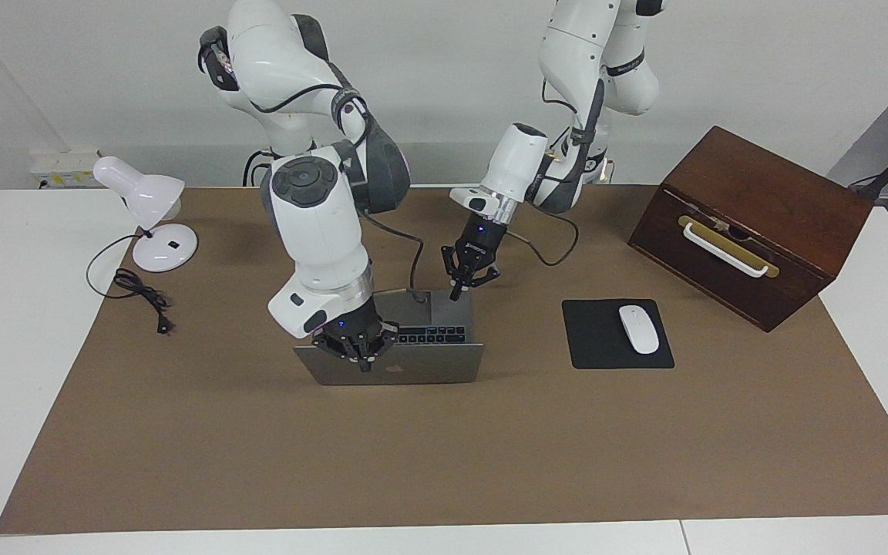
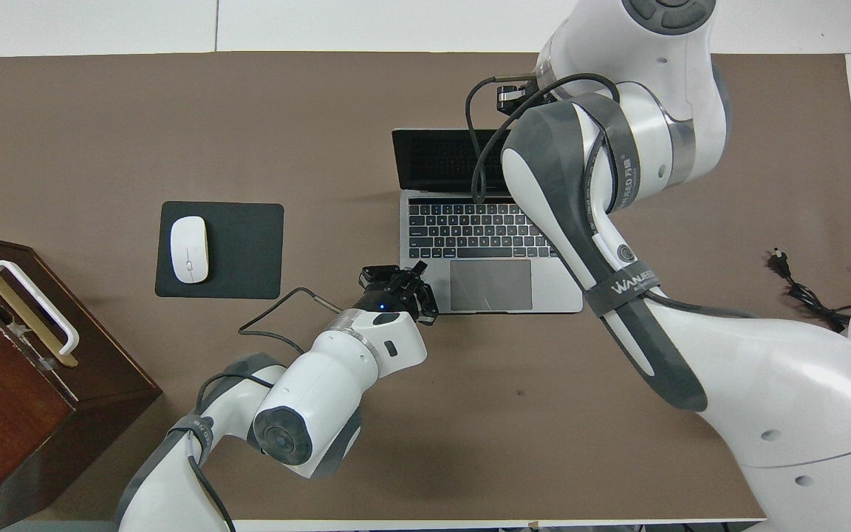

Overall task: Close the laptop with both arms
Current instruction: 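Hold the laptop base with the left gripper while the right gripper pushes the lid down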

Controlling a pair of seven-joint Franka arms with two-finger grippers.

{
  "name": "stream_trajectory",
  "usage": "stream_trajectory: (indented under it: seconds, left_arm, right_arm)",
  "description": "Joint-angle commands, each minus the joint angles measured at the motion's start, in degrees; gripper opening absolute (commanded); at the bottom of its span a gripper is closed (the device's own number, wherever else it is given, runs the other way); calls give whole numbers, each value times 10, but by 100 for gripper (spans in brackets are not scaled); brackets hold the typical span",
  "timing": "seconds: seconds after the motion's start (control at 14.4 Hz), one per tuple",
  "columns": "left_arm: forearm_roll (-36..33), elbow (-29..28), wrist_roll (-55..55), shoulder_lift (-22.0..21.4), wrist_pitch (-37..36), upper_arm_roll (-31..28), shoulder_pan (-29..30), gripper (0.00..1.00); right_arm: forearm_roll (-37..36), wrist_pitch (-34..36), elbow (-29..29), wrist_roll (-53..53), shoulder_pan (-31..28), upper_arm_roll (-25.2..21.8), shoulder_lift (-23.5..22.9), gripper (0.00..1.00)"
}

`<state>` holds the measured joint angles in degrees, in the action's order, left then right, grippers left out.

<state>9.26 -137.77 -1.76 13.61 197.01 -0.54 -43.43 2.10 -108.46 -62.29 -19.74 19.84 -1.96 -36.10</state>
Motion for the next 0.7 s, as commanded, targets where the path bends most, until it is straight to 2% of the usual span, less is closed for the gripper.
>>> stream_trajectory:
  seconds: [0.0, 0.42, 0.63]
  left_arm:
    - [11, -12, -14, 12, 33, -10, -16, 0]
    - [8, -41, -18, 12, 33, -10, -17, 0]
    - [8, -50, -18, 13, 34, -10, -24, 0]
  right_arm:
    - [11, -4, -28, -2, -6, 6, 19, 0]
    - [12, -3, -34, -1, -10, 6, 19, 0]
    - [40, 3, -47, -2, -13, 6, 24, 0]
